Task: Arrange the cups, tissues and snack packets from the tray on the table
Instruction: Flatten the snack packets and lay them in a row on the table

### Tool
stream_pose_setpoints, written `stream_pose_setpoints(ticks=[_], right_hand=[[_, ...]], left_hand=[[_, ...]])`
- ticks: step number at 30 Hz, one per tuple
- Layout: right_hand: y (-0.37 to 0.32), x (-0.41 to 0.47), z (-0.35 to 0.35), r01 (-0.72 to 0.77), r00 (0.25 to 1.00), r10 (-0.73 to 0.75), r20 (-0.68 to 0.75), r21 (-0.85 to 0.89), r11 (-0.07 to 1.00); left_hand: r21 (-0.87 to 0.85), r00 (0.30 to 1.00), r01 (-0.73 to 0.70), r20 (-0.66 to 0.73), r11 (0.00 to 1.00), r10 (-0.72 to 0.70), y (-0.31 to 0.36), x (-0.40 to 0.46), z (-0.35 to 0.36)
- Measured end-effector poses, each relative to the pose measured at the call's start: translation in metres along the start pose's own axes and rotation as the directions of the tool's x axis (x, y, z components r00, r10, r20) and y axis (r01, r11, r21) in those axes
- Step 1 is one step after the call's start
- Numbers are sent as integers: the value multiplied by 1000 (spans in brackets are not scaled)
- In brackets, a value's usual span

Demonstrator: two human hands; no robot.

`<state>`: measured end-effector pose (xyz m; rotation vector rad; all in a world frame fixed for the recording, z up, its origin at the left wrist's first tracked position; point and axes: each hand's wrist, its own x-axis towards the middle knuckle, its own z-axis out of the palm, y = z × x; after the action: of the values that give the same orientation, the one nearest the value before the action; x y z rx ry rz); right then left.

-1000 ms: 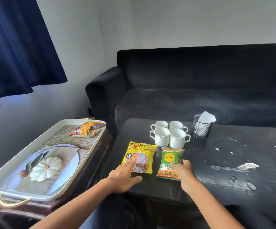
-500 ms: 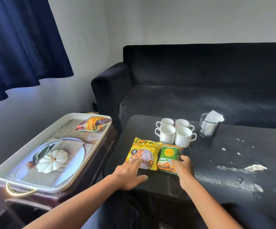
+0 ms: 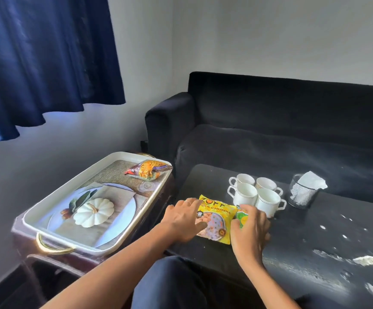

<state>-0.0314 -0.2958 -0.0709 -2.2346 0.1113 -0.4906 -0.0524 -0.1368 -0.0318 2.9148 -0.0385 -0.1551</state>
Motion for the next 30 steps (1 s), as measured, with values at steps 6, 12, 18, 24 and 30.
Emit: stream_pose_setpoints(ticks=[6,12,18,24,30], right_hand=[[-40,-9,28,440,892,-437,111,-1,898],[-99,8,72,640,739,-612,280,-11,768],[-152,40,124,804,557,-607,566,-185,566],[-163,53,166,785,557,-424,714,-285,551],[-176,45,180,810,583,-585,563,-356,466]], left_hand=[[-87,957,177,-218,980,-192,-38,5,-21],[-224,886,376,-197,899,-420,-78,-2,-24],[-315,828,522,-38,793,-560,-103,-8,-20],[-275,820,555,25,785,-571,-107,-11,-16],[-269,830,545,39,794,-557,-113,-14,-13]])
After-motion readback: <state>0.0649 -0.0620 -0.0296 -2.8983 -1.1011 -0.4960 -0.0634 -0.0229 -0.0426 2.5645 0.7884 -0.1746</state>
